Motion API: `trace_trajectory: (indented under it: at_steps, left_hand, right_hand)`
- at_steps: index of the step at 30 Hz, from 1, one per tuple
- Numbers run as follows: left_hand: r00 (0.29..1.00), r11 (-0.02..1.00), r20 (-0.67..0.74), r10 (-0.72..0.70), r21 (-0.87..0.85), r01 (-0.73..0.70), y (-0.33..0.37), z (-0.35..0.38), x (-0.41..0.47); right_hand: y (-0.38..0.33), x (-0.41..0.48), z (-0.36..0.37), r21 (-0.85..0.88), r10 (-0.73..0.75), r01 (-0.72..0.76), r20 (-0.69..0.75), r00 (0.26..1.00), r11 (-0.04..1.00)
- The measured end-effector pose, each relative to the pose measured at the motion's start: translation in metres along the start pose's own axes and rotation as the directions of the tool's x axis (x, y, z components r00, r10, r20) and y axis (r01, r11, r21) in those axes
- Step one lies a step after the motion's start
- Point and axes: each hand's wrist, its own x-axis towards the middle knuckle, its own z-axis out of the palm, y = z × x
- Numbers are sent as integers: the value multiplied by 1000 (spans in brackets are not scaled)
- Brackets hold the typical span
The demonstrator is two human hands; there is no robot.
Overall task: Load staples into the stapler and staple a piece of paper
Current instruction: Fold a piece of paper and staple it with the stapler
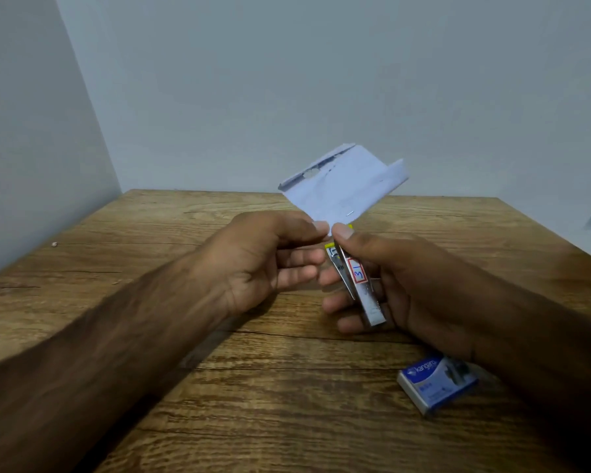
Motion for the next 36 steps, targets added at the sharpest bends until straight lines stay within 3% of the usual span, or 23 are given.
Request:
trace_trajectory:
  at_steps: [6,10,14,27,36]
  left_hand:
    - [978,978,21,209,12,-209,1,5,-6]
    - [949,949,15,314,37,-315,2,6,-7]
    - [937,936,13,348,44,-348,1,8,-8]
    - [945,950,111,308,6,-311,-1,6,-9]
    - [944,944,83,319,63,-324,-2,5,-9]
  right_hand:
    - [5,0,-3,-106,-194,189,-43,980,976]
    - [5,-2,1,-182,-374,344,-172,911,921]
    - [2,-5,2,-220,-496,456,-184,849,862]
    - [0,-4,-1,-246,-565,519,-188,803,819]
    - [-1,-6,-1,-332,-574,495,-210,791,803]
